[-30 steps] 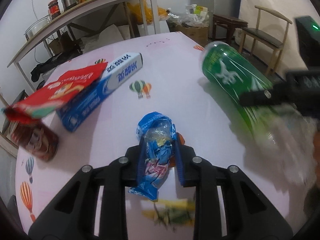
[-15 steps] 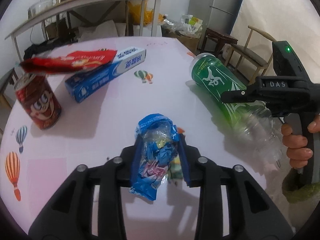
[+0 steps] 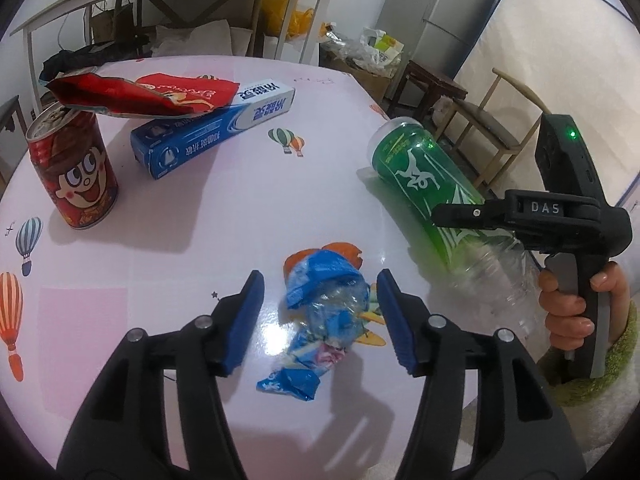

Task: Collect trash
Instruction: 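Grasp the blue candy wrapper with the left tool and lift it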

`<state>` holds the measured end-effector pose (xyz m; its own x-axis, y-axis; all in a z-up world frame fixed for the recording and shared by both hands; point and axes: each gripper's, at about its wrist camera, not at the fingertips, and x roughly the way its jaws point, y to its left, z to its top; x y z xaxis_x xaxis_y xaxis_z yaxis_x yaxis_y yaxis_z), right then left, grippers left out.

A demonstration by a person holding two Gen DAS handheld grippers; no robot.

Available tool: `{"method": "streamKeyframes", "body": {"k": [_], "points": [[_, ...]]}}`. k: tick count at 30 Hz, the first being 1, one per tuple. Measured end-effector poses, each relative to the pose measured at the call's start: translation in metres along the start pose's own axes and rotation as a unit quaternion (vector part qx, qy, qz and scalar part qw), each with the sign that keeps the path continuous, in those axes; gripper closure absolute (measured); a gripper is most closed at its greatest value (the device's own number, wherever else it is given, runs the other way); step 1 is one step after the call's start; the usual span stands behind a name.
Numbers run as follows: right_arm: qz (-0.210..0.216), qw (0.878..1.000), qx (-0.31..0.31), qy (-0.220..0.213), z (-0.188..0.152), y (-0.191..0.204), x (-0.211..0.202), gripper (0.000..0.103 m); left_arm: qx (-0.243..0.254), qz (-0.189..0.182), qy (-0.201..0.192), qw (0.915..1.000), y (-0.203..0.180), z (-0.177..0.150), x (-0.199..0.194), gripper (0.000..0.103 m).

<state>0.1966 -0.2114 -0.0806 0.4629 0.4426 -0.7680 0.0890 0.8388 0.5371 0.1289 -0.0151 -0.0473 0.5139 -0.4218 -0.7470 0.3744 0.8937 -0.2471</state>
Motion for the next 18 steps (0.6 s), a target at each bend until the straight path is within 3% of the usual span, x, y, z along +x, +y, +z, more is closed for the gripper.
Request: {"method": "streamKeyframes", "body": {"k": [4, 15, 18], "points": [[-0.004, 1.000, -0.005, -0.001, -0.003, 0.001, -0.002, 0.040, 0.008, 0.010, 0.014, 0.9998, -0.003, -0.003, 0.004, 0.047], [-0.048, 0.997, -0.063, -0.004, -0.011, 0.011, -0.009, 0.041, 0.050, 0.084, 0.035, 0.9946, -0.013, -0.019, 0.008, 0.048], [-0.041, 0.997, -0.058, -0.009, -0.012, 0.008, -0.011, 0.041, 0.054, 0.093, 0.041, 0.9933, -0.016, -0.023, 0.010, 0.063]]}}
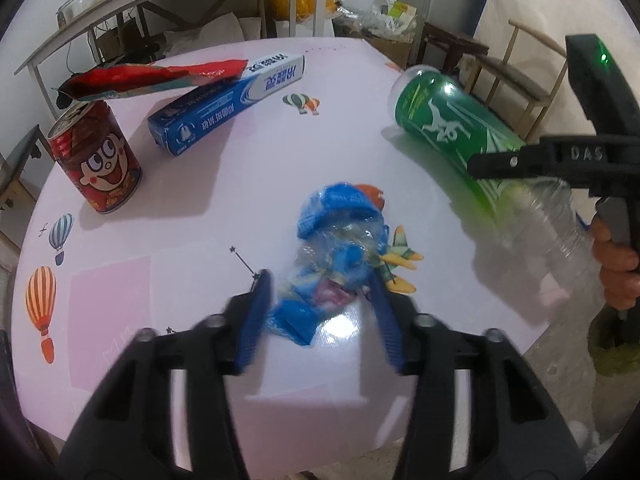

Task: Collect trash
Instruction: 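Grasp the blue candy wrapper with the left tool and lift it, then carry wrapper and bottle over the wastebasket and open both tools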

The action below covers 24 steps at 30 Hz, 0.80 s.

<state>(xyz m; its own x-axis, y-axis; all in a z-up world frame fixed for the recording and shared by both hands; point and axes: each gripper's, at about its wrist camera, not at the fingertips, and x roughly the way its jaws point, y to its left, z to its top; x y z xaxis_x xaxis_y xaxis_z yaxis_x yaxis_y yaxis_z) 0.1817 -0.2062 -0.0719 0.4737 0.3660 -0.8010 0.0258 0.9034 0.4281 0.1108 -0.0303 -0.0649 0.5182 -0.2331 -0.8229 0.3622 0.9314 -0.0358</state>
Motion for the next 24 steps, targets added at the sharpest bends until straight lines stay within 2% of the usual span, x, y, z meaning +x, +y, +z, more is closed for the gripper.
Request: {"method": "streamKeyframes", "body": {"k": [4, 7, 15, 17, 20, 24], "points": [[0.005, 1.000, 0.009, -0.009, -0.002, -0.006, -0.006, 0.042, -0.003, 0.006, -0.003, 1.0000, 0.001, -0.001, -0.003, 0.079], [0.030, 0.999, 0.023, -0.022, -0.005, -0.014, -0.018, 0.042, -0.011, 0.003, -0.007, 0.9999, 0.002, -0.001, -0.010, 0.090], [0.084, 0.988, 0.090, -0.088, -0.016, -0.061, -0.074, 0.042, -0.016, -0.026, -0.043, 0.9986, -0.012, 0.011, -0.042, 0.096], [0.083, 0.983, 0.119, -0.115, -0.023, -0.085, -0.097, 0.042, -0.003, -0.045, -0.058, 0.9973, -0.024, 0.022, -0.051, 0.096], [0.042, 0.972, 0.172, -0.156, -0.039, -0.128, -0.132, 0.042, 0.033, -0.086, -0.078, 0.9927, -0.057, 0.045, -0.059, 0.096], [0.009, 0.948, 0.258, -0.186, -0.074, -0.189, -0.164, 0.042, 0.067, -0.164, -0.053, 0.9828, -0.108, 0.079, -0.047, 0.096]]}}
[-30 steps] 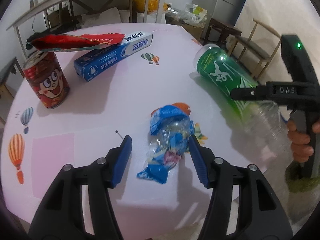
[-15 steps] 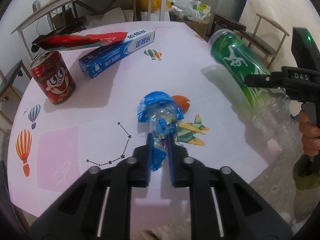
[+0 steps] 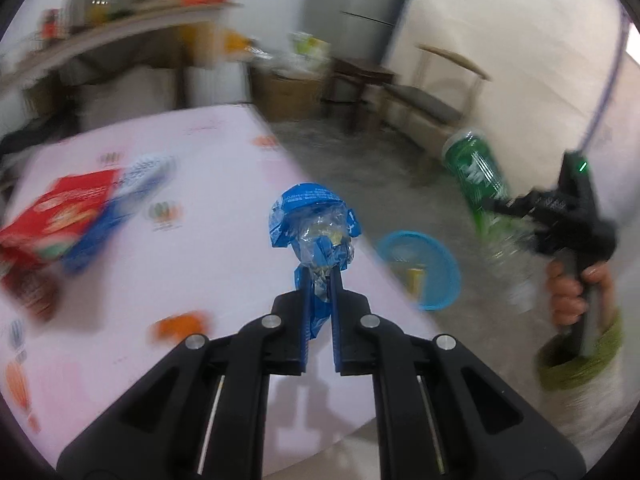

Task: Collect trash
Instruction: 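Carry wrapper and bottle over the wastebasket and open both tools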

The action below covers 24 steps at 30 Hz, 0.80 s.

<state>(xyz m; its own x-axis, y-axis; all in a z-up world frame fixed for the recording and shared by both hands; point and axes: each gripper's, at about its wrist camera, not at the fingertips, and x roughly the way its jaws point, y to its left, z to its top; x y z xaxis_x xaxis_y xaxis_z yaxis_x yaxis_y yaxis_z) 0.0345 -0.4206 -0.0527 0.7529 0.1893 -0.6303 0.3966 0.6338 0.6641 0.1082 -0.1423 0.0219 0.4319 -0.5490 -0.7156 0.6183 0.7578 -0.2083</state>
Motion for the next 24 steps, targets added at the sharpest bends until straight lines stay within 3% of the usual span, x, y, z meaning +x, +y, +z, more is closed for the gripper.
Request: {"method": "streamKeyframes", "body": {"k": [4, 7, 13, 17, 19, 20, 22, 24], "points": [[-0.033, 0.997, 0.075, -0.014, -0.009, -0.063, -0.017, 0.042, 0.013, -0.085, 0.065, 0.9941, -0.039, 0.032, 0.057, 0.096], [-0.038, 0.990, 0.134, -0.002, -0.023, -0.108, -0.014, 0.042, 0.011, -0.124, 0.143, 0.9818, -0.069, 0.050, 0.117, 0.096], [-0.027, 0.973, 0.228, 0.023, -0.033, -0.170, 0.013, 0.042, 0.021, -0.129, 0.251, 0.9590, -0.123, 0.064, 0.217, 0.096], [-0.026, 0.967, 0.251, 0.019, -0.028, -0.187, 0.017, 0.042, 0.028, -0.113, 0.277, 0.9538, -0.154, 0.076, 0.270, 0.095], [-0.026, 0.966, 0.256, 0.016, -0.025, -0.190, 0.016, 0.042, 0.015, -0.095, 0.290, 0.9522, -0.160, 0.077, 0.294, 0.071], [-0.027, 0.966, 0.256, 0.015, -0.023, -0.191, 0.016, 0.042, 0.006, -0.085, 0.289, 0.9534, -0.162, 0.075, 0.302, 0.065], [-0.028, 0.966, 0.257, 0.015, -0.024, -0.193, 0.016, 0.042, -0.013, -0.068, 0.282, 0.9569, -0.159, 0.079, 0.311, 0.061], [-0.029, 0.966, 0.256, 0.016, -0.024, -0.198, 0.013, 0.042, -0.038, -0.073, 0.284, 0.9553, -0.151, 0.080, 0.307, 0.060]]}}
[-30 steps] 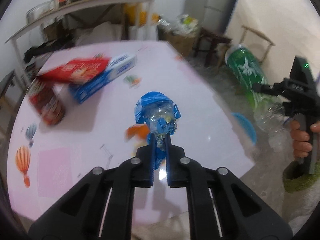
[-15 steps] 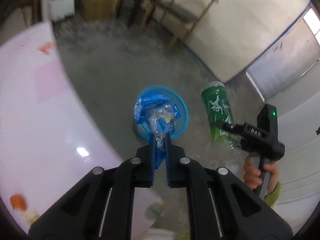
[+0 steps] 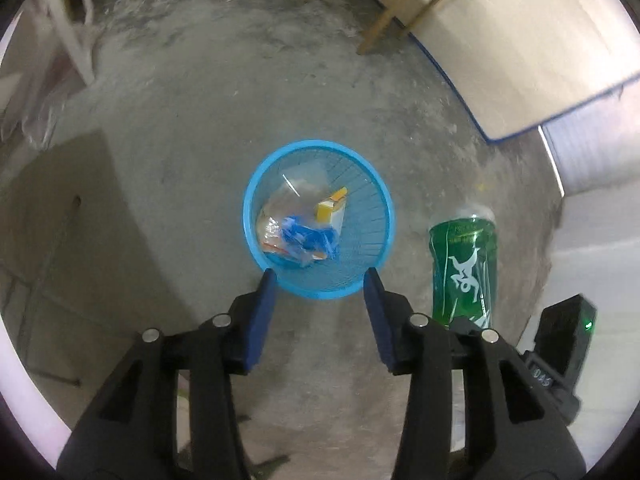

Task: Collect trash
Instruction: 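Carry wrapper and bottle over the wastebasket and open both tools, then move both tools back over the table toward the orange peel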

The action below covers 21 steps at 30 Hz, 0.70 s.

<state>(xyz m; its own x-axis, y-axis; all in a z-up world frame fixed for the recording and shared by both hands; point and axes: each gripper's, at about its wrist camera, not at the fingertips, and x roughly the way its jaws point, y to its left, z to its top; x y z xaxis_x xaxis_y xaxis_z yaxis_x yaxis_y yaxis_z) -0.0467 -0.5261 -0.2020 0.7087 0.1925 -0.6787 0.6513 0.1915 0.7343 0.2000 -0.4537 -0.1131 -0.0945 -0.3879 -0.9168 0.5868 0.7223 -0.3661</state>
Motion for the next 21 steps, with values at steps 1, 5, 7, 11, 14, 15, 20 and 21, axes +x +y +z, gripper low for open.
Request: {"method": "streamKeyframes", "body": {"k": [1, 5, 7, 11, 14, 15, 20, 21], "points": [[-0.003, 1.000, -0.002, 0.003, 0.000, -0.001, 0.003, 0.042, -0.003, -0.006, -0.002, 1.0000, 0.002, -0.004, -0.005, 0.060], [-0.029, 0.998, -0.042, 0.033, 0.007, 0.009, 0.018, 0.042, 0.016, -0.001, -0.036, 0.9992, 0.012, -0.020, -0.045, 0.057], [-0.059, 0.993, -0.091, 0.056, 0.014, 0.018, 0.034, 0.042, 0.019, -0.009, -0.061, 0.9979, 0.021, -0.033, -0.077, 0.056], [-0.145, 0.963, -0.207, 0.098, 0.023, 0.047, 0.079, 0.042, 0.024, -0.012, -0.120, 0.9924, 0.045, -0.065, -0.138, 0.050], [-0.199, 0.935, -0.274, 0.107, 0.026, 0.065, 0.115, 0.041, 0.014, 0.007, -0.173, 0.9848, 0.072, -0.107, -0.184, 0.047], [-0.214, 0.924, -0.296, 0.111, 0.026, 0.070, 0.128, 0.041, 0.007, 0.014, -0.189, 0.9818, 0.083, -0.121, -0.196, 0.045], [-0.290, 0.866, -0.389, 0.119, 0.016, 0.089, 0.181, 0.037, -0.054, 0.049, -0.227, 0.9713, 0.137, -0.189, -0.234, 0.042], [-0.297, 0.859, -0.401, 0.114, 0.013, 0.093, 0.182, 0.036, -0.067, 0.057, -0.231, 0.9690, 0.147, -0.202, -0.240, 0.042]]}}
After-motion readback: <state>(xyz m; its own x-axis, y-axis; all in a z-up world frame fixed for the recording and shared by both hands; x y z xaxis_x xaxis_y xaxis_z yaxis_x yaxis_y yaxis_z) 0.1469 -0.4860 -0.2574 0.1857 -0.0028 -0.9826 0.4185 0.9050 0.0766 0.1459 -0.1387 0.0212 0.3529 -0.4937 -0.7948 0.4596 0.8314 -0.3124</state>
